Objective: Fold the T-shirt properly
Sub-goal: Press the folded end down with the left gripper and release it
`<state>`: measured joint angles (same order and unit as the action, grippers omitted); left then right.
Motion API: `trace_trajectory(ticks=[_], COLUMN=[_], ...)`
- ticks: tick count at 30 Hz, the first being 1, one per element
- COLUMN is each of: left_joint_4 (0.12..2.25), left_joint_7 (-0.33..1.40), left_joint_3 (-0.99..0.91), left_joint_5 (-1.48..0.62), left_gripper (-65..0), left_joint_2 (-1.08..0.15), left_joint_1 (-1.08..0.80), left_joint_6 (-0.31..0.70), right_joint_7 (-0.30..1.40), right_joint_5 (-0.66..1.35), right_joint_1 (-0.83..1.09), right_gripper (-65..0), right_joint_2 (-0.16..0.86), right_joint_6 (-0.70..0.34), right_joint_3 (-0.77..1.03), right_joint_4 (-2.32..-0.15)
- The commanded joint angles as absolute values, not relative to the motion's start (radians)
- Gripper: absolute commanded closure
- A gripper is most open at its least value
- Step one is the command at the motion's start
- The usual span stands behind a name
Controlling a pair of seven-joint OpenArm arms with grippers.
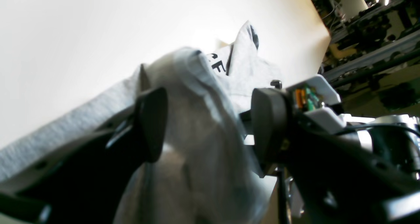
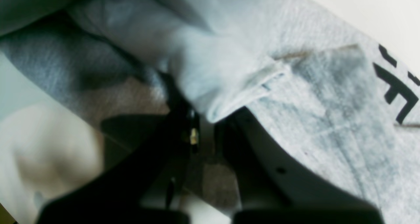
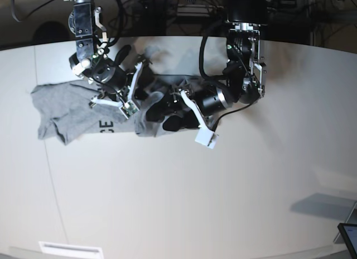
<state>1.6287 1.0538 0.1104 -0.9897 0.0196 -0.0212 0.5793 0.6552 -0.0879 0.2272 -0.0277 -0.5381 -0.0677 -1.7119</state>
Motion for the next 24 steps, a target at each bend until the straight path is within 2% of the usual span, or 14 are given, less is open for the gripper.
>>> trace_trajectory(ticks=[1, 5, 8, 17, 18, 19, 20, 22, 24], left_joint_4=[1.650, 1.650, 1.670, 1.860, 1.877, 1.897, 1.913, 1.936, 1.946], left_joint_7=[1.035, 1.035, 1.029, 1.026, 1.024, 1.006, 0.983, 0.931, 0.880], left_joint_3=[0.111, 0.111, 0.110, 0.111, 0.111, 0.113, 0.113, 0.113, 0.113], left_joint_5=[-1.047, -1.184, -1.156, -0.533, -0.496, -0.472, -0.453, -0.400, -0.309], left_gripper=[-41.0, -41.0, -40.5, -38.3, -34.9, -28.2, -20.3, 0.0, 0.0], left_joint_2=[0.027, 0.022, -0.005, -0.030, -0.028, -0.028, -0.028, -0.035, -0.035], left_joint_1=[-0.005, 0.002, 0.004, -0.084, -0.093, -0.102, -0.113, -0.133, -0.147], left_joint_6=[0.590, 0.627, 0.627, 0.631, 0.631, 0.631, 0.628, 0.624, 0.602], right_joint_7=[0.657, 0.657, 0.657, 0.656, 0.656, 0.656, 0.656, 0.656, 0.656], right_joint_5=[-0.091, -0.091, -0.093, -0.093, -0.093, -0.093, -0.093, -0.093, -0.091], right_joint_1=[0.220, 0.222, 0.222, 0.222, 0.222, 0.222, 0.222, 0.222, 0.222], right_gripper=[-0.1, -0.1, -0.1, -0.1, -0.1, -0.1, -0.1, -0.1, -0.1], right_joint_2=[-0.027, -0.027, -0.025, -0.005, -0.005, -0.005, -0.005, -0.005, -0.007], right_joint_6=[-0.536, -0.535, -0.532, -0.530, -0.530, -0.530, -0.530, -0.530, -0.530], right_joint_3=[-0.067, -0.067, -0.065, -0.065, -0.065, -0.065, -0.065, -0.065, -0.067], right_joint_4=[-1.722, -1.722, -1.725, -1.728, -1.728, -1.728, -1.728, -1.728, -1.728])
